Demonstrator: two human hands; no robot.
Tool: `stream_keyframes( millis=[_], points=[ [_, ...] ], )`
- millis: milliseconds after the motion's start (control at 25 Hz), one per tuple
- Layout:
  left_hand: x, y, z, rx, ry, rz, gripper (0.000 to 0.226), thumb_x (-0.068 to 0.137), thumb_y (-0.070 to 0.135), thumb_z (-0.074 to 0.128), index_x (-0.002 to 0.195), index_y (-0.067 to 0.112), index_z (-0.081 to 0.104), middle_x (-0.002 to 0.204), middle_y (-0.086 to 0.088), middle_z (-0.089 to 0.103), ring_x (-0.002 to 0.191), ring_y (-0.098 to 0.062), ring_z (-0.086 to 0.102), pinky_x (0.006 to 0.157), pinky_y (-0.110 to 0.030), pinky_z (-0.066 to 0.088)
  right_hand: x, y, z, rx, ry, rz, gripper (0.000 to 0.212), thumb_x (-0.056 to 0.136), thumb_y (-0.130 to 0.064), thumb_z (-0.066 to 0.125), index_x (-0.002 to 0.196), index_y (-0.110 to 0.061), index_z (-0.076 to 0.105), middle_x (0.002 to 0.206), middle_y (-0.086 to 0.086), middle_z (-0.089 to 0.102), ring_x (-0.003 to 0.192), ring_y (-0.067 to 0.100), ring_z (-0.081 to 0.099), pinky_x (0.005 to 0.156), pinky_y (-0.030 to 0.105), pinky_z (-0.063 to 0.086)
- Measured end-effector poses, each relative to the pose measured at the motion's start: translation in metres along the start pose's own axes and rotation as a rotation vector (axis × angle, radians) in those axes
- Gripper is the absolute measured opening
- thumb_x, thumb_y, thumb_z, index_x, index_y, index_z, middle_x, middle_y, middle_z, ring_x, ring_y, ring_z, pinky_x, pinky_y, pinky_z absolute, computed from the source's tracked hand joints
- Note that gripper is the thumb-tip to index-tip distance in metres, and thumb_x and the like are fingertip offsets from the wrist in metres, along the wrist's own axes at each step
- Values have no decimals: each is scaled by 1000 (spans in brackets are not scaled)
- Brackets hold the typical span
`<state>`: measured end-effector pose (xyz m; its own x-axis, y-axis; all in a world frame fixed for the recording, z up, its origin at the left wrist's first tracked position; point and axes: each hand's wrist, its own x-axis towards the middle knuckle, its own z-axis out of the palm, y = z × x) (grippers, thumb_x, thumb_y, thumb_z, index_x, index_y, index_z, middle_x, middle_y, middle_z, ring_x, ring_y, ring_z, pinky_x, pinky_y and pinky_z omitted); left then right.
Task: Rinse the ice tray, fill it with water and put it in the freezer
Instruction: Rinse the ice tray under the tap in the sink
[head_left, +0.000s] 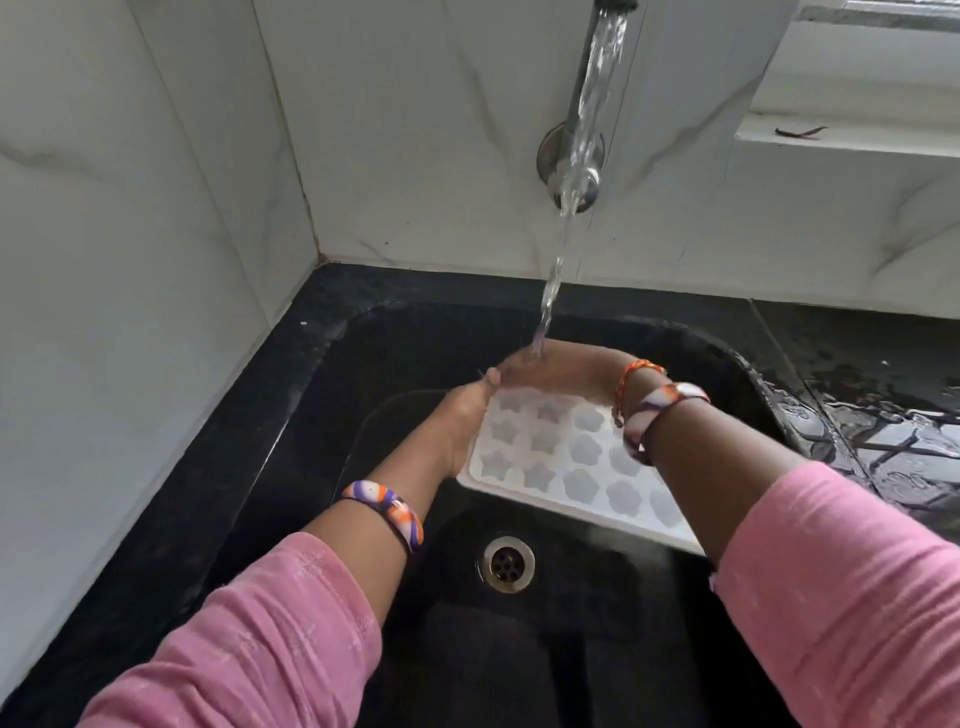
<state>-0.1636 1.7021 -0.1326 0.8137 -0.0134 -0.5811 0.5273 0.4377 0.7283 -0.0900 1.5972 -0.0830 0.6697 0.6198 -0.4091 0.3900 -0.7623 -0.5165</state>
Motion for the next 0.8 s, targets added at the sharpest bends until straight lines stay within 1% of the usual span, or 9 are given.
stream_keyframes(
  millis=[80, 160, 280, 320, 480, 560, 640, 720, 800],
  points=[
    [-5, -8, -9, 61, 1, -37, 47, 98, 44, 35, 103, 8, 63, 84, -15, 68, 73, -29, 65, 62, -34, 55, -3, 9, 14, -44, -92, 6, 26, 89, -31, 59, 111, -19, 66, 102, 1, 68, 94, 17, 64, 91, 33, 52],
    [-11, -15, -17, 88, -10, -20, 45, 97, 42, 39, 97, 5, 65, 85, -15, 66, 71, -26, 65, 64, -34, 55, -5, 12, 24, 37, -85, 43, 20, 87, -25, 60, 104, -17, 67, 94, 1, 68, 85, 17, 65, 82, 30, 55],
    [-18, -16, -20, 108, 10, 99, 32, 94, 30, 53, 91, 2, 67, 82, -14, 70, 70, -24, 68, 71, -35, 55, 0, 10, 38, 97, 156, 58, 13, 89, -24, 55, 88, -14, 63, 79, 4, 63, 64, 14, 59, 57, 23, 52],
    [-20, -15, -21, 118, 40, 152, 27, 92, 26, 56, 93, 0, 66, 83, -14, 69, 71, -25, 67, 73, -35, 54, 1, 6, 42, 120, 221, 54, 14, 88, -25, 55, 84, -14, 63, 77, 4, 62, 63, 15, 58, 56, 25, 51],
    [-28, -23, -36, 88, 172, 265, 13, 90, 19, 60, 93, 7, 64, 86, -13, 67, 77, -25, 63, 73, -34, 53, 1, -1, 52, 78, 371, 140, 18, 89, -31, 53, 84, -17, 62, 85, 3, 65, 82, 26, 65, 80, 41, 56],
    [-35, -34, -38, 8, 178, 233, 18, 92, 28, 56, 100, 14, 62, 90, -9, 68, 81, -24, 65, 72, -37, 55, -4, 3, 48, 381, 501, 247, 21, 91, -30, 51, 96, -15, 64, 88, 7, 63, 83, 29, 64, 79, 41, 55],
    [-42, -51, -27, -98, 121, 208, 37, 95, 44, 43, 111, 16, 62, 97, -8, 71, 86, -22, 67, 73, -35, 55, -11, 5, 52, 628, 549, 292, 22, 92, -29, 49, 96, -12, 63, 84, 9, 60, 71, 25, 60, 64, 33, 52],
    [-43, -65, -15, -177, 176, 228, 54, 95, 53, 34, 116, 12, 62, 105, -11, 71, 92, -25, 68, 74, -35, 55, -17, 7, 62, 784, 489, 271, 17, 92, -23, 48, 94, -10, 59, 78, 7, 58, 60, 19, 55, 54, 26, 46],
    [-44, -71, -13, -163, 340, 271, 54, 96, 53, 34, 112, 10, 63, 102, -12, 70, 89, -26, 67, 74, -35, 55, -27, 2, 68, 764, 360, 231, 15, 92, -18, 49, 98, -9, 59, 81, 8, 61, 62, 17, 57, 51, 21, 50]
  ],
)
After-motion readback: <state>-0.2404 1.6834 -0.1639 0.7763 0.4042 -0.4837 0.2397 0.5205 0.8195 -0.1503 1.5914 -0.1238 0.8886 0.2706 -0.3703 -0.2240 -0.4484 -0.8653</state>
